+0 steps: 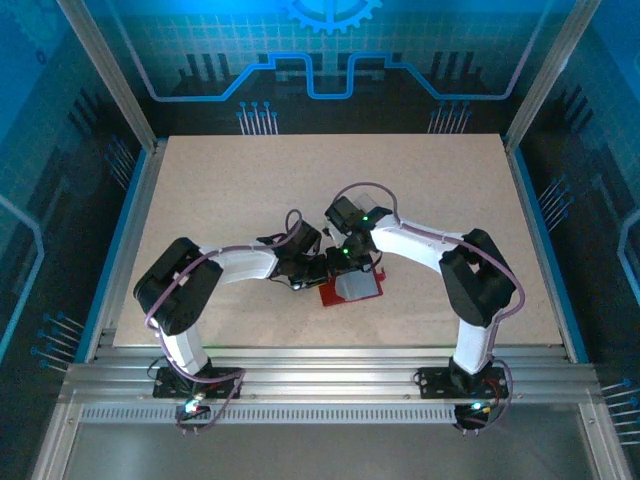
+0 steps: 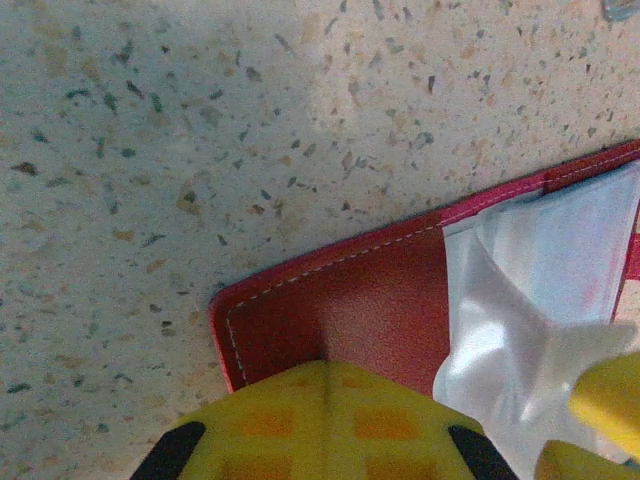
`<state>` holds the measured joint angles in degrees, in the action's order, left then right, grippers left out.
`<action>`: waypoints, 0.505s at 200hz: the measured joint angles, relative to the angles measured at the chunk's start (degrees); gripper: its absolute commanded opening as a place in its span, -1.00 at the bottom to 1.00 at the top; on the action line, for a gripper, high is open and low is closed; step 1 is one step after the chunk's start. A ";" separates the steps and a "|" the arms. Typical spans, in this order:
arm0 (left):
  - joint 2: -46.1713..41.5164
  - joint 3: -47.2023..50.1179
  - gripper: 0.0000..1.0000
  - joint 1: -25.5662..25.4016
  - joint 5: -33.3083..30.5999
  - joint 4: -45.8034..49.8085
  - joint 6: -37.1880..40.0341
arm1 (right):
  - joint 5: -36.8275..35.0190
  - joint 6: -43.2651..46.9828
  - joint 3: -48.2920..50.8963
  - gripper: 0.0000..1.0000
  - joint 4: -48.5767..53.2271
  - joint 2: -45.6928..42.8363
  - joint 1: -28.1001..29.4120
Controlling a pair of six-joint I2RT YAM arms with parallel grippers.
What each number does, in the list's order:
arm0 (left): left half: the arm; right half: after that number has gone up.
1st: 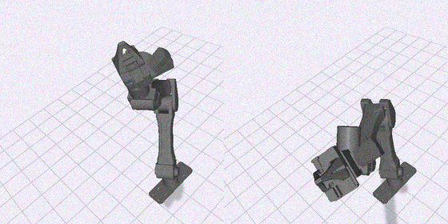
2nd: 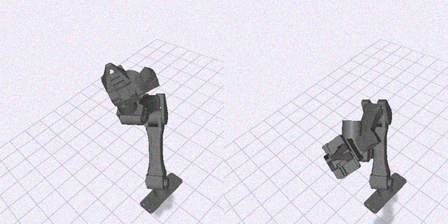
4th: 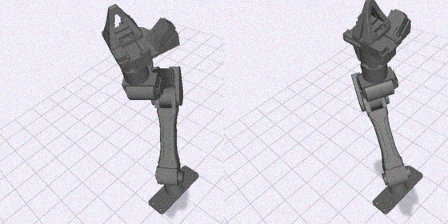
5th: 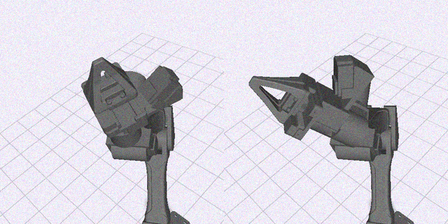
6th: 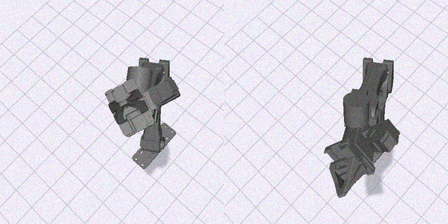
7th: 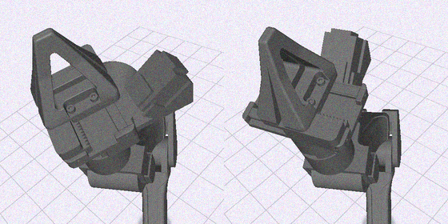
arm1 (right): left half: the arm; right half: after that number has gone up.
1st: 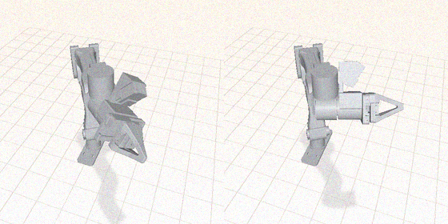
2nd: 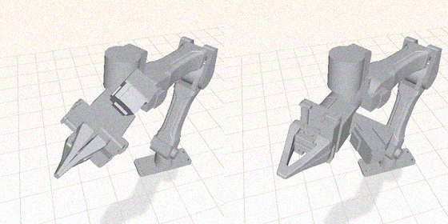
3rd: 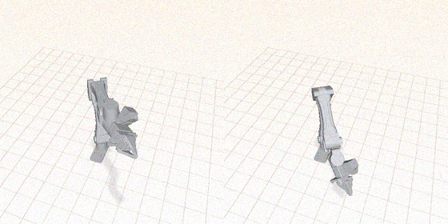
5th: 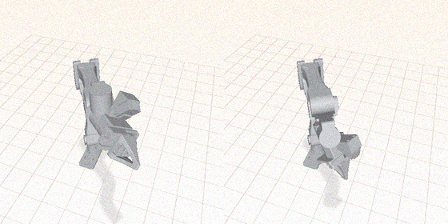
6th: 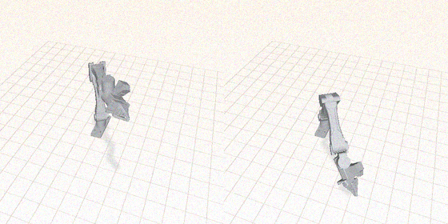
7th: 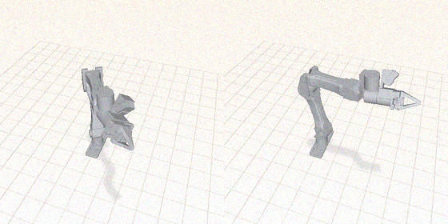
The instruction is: Put the credit cards into the card holder
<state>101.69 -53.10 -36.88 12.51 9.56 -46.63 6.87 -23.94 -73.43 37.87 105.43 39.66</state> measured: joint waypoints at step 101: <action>-4.81 4.72 -0.68 1.42 2.58 -0.66 -3.02 | 14.49 -6.29 8.02 -0.02 -10.51 -2.03 -2.62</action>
<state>96.88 -48.38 -35.46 15.09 8.91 -49.65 21.37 -30.24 -65.41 27.35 103.39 37.04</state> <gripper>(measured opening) 0.146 0.478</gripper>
